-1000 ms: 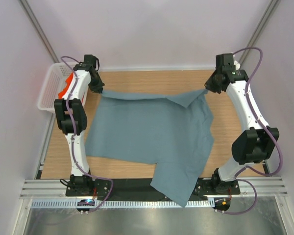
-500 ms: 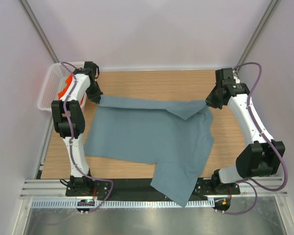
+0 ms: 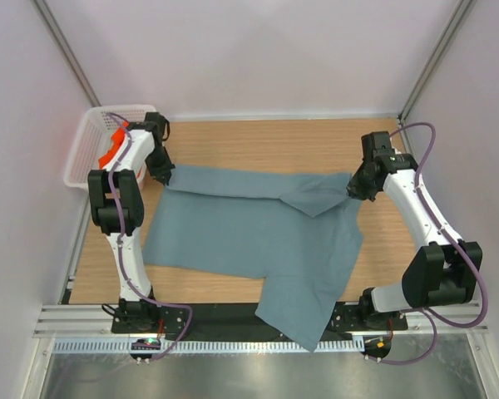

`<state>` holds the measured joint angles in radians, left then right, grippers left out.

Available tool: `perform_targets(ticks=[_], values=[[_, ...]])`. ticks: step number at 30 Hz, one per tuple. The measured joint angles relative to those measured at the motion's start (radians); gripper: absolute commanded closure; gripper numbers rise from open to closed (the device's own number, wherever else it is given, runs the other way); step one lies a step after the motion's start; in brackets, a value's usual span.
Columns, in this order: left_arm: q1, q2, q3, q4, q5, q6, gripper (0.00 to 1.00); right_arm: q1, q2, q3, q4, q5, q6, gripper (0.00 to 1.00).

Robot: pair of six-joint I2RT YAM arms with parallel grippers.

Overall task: Fold and stack the t-shirts
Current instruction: Fold the tshirt

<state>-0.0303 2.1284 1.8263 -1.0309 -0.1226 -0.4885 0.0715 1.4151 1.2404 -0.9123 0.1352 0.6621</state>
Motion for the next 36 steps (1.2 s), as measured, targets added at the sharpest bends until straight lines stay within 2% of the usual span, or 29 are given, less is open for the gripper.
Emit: perform_targets(ticks=[30, 32, 35, 36], values=[[0.000, 0.025, -0.043, 0.001, -0.050, 0.001, 0.99, 0.005, -0.069, -0.113, 0.029, -0.046, -0.012, 0.99], [0.000, 0.039, -0.043, 0.001, -0.055, 0.003, 0.88, 0.006, -0.069, -0.118, 0.030, -0.049, -0.012, 0.99], [-0.001, 0.059, -0.040, 0.000, -0.061, 0.008, 0.77, 0.008, -0.069, -0.126, 0.034, -0.052, -0.013, 0.97], [-0.002, 0.060, -0.041, -0.002, -0.061, 0.009, 0.71, 0.008, -0.069, -0.128, 0.035, -0.052, -0.013, 0.96]])
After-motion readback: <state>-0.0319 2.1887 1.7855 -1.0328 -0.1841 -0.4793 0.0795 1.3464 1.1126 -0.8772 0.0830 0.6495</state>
